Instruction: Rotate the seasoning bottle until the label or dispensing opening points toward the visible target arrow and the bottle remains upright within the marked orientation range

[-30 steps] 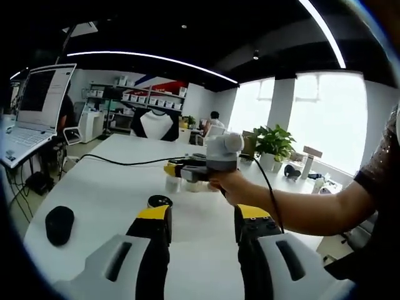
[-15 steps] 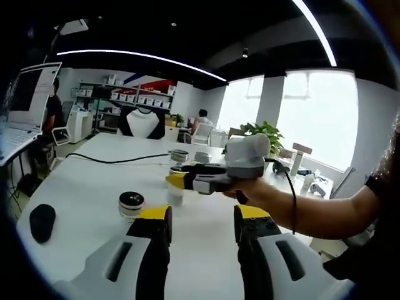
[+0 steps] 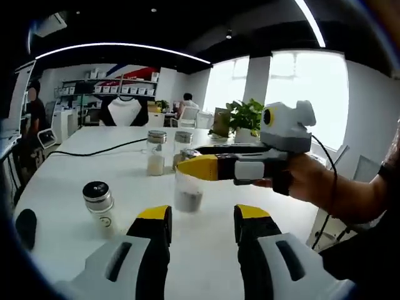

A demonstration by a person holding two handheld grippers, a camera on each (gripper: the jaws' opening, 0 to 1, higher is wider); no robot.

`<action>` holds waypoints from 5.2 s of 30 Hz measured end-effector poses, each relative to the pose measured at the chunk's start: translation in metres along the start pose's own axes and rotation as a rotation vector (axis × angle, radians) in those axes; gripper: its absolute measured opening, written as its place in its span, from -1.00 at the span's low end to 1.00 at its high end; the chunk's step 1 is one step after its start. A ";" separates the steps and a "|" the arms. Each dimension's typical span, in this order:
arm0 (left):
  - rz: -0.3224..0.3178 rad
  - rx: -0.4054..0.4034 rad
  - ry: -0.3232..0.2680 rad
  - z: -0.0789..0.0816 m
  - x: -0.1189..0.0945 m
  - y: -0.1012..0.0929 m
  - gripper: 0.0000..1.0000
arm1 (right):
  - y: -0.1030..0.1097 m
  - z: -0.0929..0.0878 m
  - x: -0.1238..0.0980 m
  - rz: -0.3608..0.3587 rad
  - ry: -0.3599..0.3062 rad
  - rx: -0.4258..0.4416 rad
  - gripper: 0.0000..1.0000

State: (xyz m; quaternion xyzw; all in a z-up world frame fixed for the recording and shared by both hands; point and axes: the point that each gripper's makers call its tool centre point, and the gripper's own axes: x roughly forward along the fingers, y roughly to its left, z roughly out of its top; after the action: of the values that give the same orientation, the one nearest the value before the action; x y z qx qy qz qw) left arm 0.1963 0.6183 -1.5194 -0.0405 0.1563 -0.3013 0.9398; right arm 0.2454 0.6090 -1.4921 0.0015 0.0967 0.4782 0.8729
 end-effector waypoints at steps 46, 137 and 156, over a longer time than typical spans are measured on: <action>-0.238 0.202 -0.072 0.047 -0.004 -0.083 -0.23 | 0.075 0.055 -0.079 0.347 -0.166 0.113 -0.42; 0.128 0.389 0.070 0.034 0.001 -0.049 -0.33 | 0.061 0.036 -0.063 0.265 0.024 -0.234 -0.43; 0.224 0.149 0.062 -0.010 -0.035 0.011 -0.02 | 0.031 -0.010 0.023 0.153 0.091 -0.027 -0.45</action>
State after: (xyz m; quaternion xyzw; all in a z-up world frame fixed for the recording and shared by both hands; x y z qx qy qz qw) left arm 0.1722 0.6477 -1.5216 0.0566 0.1661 -0.2064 0.9626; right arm 0.2302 0.6442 -1.5029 -0.0247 0.1296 0.5441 0.8286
